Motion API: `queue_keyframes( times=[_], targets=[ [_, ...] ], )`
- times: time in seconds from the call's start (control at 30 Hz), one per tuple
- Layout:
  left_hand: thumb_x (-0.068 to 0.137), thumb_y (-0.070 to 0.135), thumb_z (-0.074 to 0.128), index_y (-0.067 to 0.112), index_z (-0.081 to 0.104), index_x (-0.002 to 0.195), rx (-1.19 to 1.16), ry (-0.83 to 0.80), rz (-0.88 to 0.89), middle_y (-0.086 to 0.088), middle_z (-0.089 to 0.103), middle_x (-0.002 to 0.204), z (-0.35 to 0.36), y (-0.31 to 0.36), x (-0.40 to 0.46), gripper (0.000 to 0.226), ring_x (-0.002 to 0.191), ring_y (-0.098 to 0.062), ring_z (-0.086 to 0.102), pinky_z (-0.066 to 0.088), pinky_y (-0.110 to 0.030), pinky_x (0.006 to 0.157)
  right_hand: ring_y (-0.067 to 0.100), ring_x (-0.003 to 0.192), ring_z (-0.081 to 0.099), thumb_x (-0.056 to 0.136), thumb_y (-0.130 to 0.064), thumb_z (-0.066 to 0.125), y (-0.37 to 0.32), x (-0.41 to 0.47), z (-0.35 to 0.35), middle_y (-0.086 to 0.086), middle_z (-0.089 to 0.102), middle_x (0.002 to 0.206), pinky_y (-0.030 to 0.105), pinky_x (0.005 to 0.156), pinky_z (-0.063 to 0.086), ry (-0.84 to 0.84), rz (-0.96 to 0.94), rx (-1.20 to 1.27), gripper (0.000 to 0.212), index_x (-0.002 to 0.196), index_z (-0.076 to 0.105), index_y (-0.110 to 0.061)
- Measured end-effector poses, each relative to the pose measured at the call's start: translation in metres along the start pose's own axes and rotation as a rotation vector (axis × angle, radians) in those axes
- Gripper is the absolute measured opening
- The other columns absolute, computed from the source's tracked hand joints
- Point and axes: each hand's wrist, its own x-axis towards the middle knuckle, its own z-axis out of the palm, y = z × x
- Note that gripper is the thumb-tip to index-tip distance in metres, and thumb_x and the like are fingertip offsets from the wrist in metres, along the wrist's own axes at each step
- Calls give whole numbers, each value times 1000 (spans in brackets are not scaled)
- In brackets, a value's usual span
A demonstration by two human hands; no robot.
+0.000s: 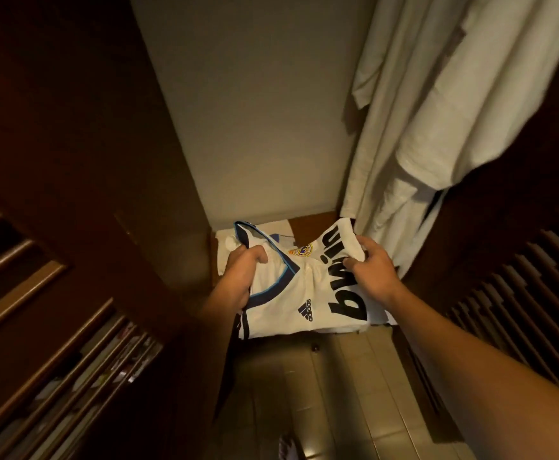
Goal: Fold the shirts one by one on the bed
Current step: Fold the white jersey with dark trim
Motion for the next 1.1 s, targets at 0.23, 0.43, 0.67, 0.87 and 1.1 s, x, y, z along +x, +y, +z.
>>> queue_keyframes(
  times=[0.23,0.43,0.67,0.87,1.1],
  targets=[
    [56,11,62,15,65,89,9,81,93,-10,69,91,-7,14,84,34,99,-39,66,55,-52,92,24,113,63,85,-13,64,-2,105,51,-1,67,122,45,103,50,-54,-97,-65,51,133,57,-29],
    [43,15,61,14,68,104,-9,176,117,-18,67,113,-13,-18,198,61,104,-38,64,55,-55,94,24,114,61,92,-10,61,30,191,106,-3,65,120,32,97,46,-83,-139,-73,49,138,54,-25],
    [51,17,68,22,68,99,-54,251,168,-6,73,107,-1,-122,336,48,102,-31,66,55,-50,95,27,117,60,98,-9,57,148,292,195,6,64,129,26,89,41,-98,-210,-82,48,144,51,-19],
    [83,-8,60,23,63,98,-70,200,236,2,70,94,9,-184,395,34,91,-20,66,49,-29,77,21,110,58,99,-7,57,236,350,256,7,63,129,26,87,40,-94,-294,-46,47,144,51,-17],
    [61,10,66,24,72,99,-3,236,311,-11,76,100,-17,-226,468,40,95,-37,72,56,-61,90,22,106,62,101,-10,54,286,397,312,3,64,122,19,69,44,-87,-328,62,41,140,54,-20]
  ],
)
